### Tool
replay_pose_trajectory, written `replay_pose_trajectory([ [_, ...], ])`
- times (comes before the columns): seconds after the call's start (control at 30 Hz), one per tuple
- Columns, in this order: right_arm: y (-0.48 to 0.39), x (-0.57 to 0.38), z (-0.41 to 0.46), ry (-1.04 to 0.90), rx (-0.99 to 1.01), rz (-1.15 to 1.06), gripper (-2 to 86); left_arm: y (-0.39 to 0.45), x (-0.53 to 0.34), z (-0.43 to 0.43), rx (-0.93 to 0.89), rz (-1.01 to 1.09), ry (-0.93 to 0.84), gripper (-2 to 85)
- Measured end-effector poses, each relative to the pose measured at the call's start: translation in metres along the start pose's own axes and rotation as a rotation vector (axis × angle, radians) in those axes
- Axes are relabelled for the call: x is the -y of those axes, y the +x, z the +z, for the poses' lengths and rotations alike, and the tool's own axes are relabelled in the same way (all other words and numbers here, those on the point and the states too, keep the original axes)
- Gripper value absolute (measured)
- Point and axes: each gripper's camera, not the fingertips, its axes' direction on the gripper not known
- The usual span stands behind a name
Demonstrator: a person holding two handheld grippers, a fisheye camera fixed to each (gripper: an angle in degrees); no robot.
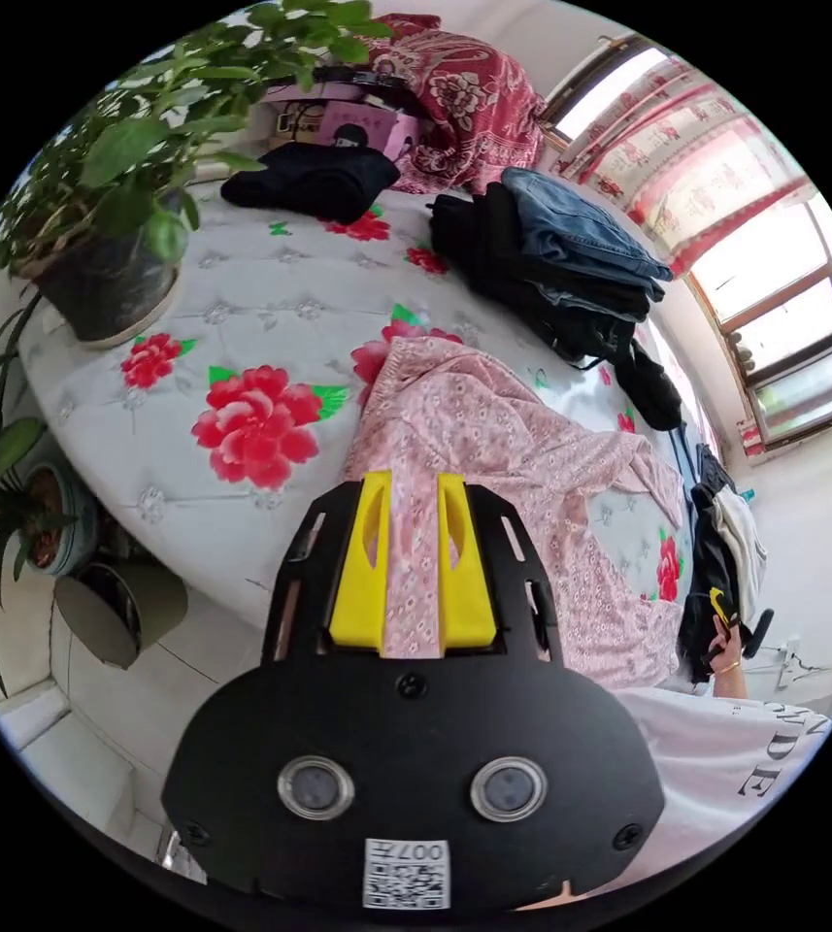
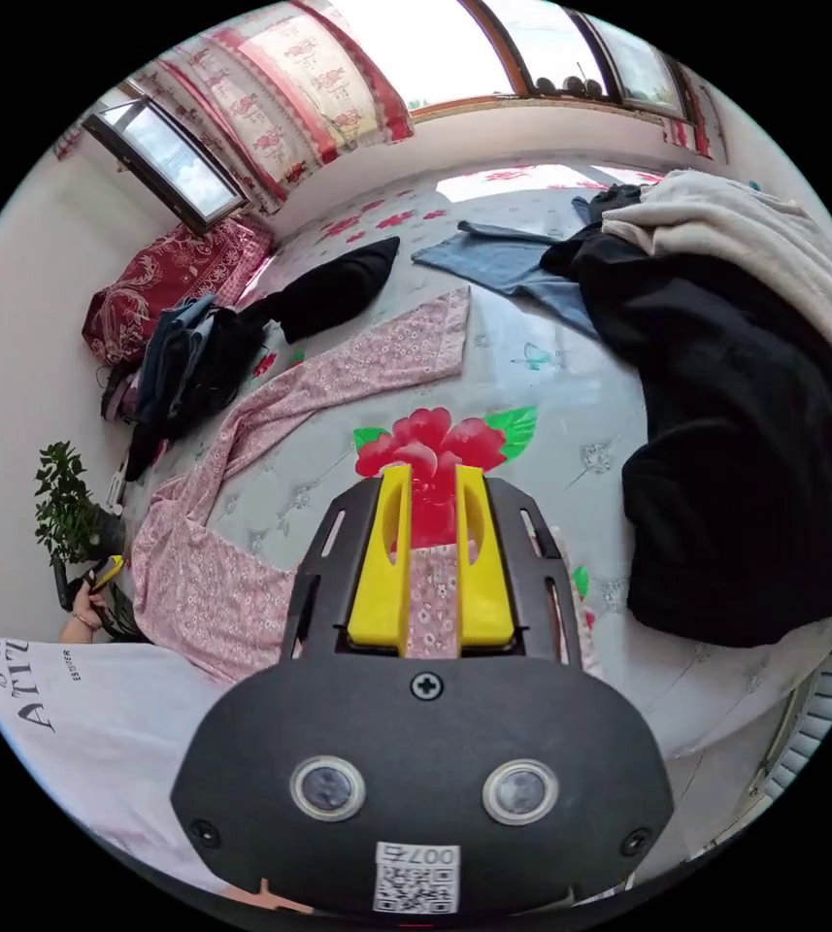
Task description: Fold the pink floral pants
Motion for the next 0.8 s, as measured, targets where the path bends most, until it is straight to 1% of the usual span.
replay_pose_trajectory([
  [0.07, -0.035, 0.042, 0.032, -0.033, 0.023, -0.082, 5.8, 0.028, 0.031, 0.02, -0.015, 0.067, 0.017, 8.6],
  [0.13, -0.059, 0.075, 0.054, -0.051, 0.019, -0.133, 5.9, 0.043, 0.053, 0.035, -0.019, 0.086, 0.013, 8.9],
  [0.27, -0.093, 0.147, 0.103, -0.111, 0.02, -0.21, 6.4, 0.066, 0.099, 0.063, 0.031, 0.102, -0.005, 9.2],
  [0.4, -0.097, 0.201, 0.146, -0.149, -0.035, -0.207, 6.8, 0.078, 0.127, 0.095, 0.094, 0.134, -0.06, 9.7],
  [0.47, -0.092, 0.226, 0.179, -0.197, -0.061, -0.183, 7.1, 0.081, 0.138, 0.124, 0.14, 0.147, -0.124, 9.6],
  [0.5, -0.091, 0.229, 0.188, -0.218, -0.069, -0.183, 7.1, 0.081, 0.14, 0.131, 0.155, 0.145, -0.143, 9.6],
  [0.57, -0.088, 0.226, 0.237, -0.394, -0.103, -0.206, 5.1, 0.079, 0.141, 0.16, 0.227, 0.125, -0.225, 8.7],
  [0.6, -0.089, 0.222, 0.242, -0.402, -0.148, -0.21, 3.8, 0.08, 0.141, 0.159, 0.241, 0.135, -0.193, 8.4],
  [0.63, -0.1, 0.21, 0.233, -0.278, -0.233, -0.28, 1.9, 0.083, 0.14, 0.161, 0.265, 0.155, -0.182, 7.5],
  [0.67, -0.106, 0.198, 0.24, -0.319, -0.291, -0.323, 1.0, 0.085, 0.14, 0.162, 0.281, 0.167, -0.177, 6.3],
  [0.7, -0.11, 0.193, 0.237, -0.278, -0.303, -0.356, 0.8, 0.086, 0.14, 0.163, 0.288, 0.173, -0.179, 4.8],
  [0.73, -0.113, 0.184, 0.236, -0.307, -0.332, -0.391, 0.4, 0.087, 0.142, 0.163, 0.297, 0.189, -0.184, 1.8],
  [0.8, -0.11, 0.178, 0.219, -0.311, -0.314, -0.386, 0.1, 0.086, 0.144, 0.161, 0.29, 0.186, -0.208, 0.4],
])
